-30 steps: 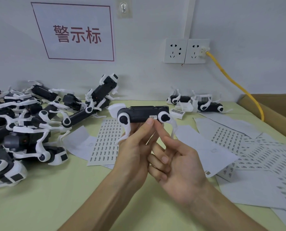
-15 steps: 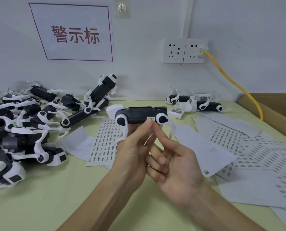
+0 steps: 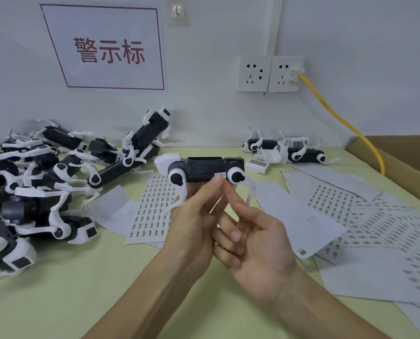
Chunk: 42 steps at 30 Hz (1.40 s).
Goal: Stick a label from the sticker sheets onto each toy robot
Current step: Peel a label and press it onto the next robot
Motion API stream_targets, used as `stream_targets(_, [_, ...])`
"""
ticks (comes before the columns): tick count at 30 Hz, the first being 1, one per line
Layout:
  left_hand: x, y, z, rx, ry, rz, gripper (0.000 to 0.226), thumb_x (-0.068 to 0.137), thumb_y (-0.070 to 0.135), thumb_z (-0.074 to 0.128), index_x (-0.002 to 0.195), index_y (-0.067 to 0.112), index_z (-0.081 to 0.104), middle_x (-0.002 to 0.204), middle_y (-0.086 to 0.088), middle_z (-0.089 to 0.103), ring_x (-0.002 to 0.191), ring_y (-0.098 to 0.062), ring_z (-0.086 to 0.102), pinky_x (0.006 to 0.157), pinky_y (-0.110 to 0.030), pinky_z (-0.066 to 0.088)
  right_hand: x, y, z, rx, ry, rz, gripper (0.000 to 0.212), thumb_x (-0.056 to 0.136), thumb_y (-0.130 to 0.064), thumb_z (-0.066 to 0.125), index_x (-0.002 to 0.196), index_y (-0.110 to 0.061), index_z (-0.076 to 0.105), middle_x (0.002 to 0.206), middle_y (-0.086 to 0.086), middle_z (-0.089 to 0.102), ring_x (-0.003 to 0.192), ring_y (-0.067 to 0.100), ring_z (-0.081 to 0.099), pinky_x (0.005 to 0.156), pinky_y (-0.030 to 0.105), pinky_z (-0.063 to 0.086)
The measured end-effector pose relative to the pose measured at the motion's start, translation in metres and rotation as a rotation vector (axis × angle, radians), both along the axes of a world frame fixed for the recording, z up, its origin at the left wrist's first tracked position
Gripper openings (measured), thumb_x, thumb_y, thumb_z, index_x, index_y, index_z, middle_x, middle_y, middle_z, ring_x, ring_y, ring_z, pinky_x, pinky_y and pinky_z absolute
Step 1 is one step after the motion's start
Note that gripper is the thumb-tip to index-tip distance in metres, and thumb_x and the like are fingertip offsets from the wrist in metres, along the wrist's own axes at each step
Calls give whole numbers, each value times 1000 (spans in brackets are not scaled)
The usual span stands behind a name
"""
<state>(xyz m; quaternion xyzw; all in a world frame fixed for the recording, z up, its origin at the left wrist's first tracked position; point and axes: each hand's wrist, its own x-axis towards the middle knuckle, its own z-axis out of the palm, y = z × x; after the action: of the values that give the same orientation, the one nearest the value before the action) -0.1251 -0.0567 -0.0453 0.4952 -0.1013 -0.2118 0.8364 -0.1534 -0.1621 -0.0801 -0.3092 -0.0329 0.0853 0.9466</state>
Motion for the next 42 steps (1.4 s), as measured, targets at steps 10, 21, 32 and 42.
stream_targets(10, [2, 0, -1, 12, 29, 0, 24, 75, 46, 73, 62, 27, 67, 82, 7, 72, 36, -23, 53, 39, -31, 48, 0, 1, -1, -12, -3, -2, 44, 85, -23, 53, 123, -28, 74, 53, -1, 33, 45, 12, 23, 38, 24, 24])
stream_targets(21, [2, 0, -2, 48, 55, 46, 23, 74, 47, 76, 67, 26, 69, 94, 6, 77, 41, -25, 51, 41, -31, 48, -1, 3, 2, -9, 52, -40, 44, 86, -21, 50, 121, -27, 76, 53, -1, 30, 48, 13, 16, 40, 25, 19])
stream_targets(32, [3, -4, -7, -12, 73, 118, 24, 77, 41, 78, 83, 23, 63, 101, -2, 79, 43, -20, 58, 35, -27, 44, -3, 6, 0, 36, 99, -97, 39, 85, -22, 54, 116, -25, 78, 55, -3, 30, 43, 11, 22, 41, 24, 18])
stream_targets(42, [5, -5, -10, 43, 117, 116, 28, 88, 39, 74, 62, 29, 70, 113, -1, 78, 38, -24, 54, 35, -29, 46, -2, 7, 0, 37, 126, -100, 40, 83, -23, 57, 118, -25, 77, 57, -2, 30, 43, 11, 22, 40, 24, 18])
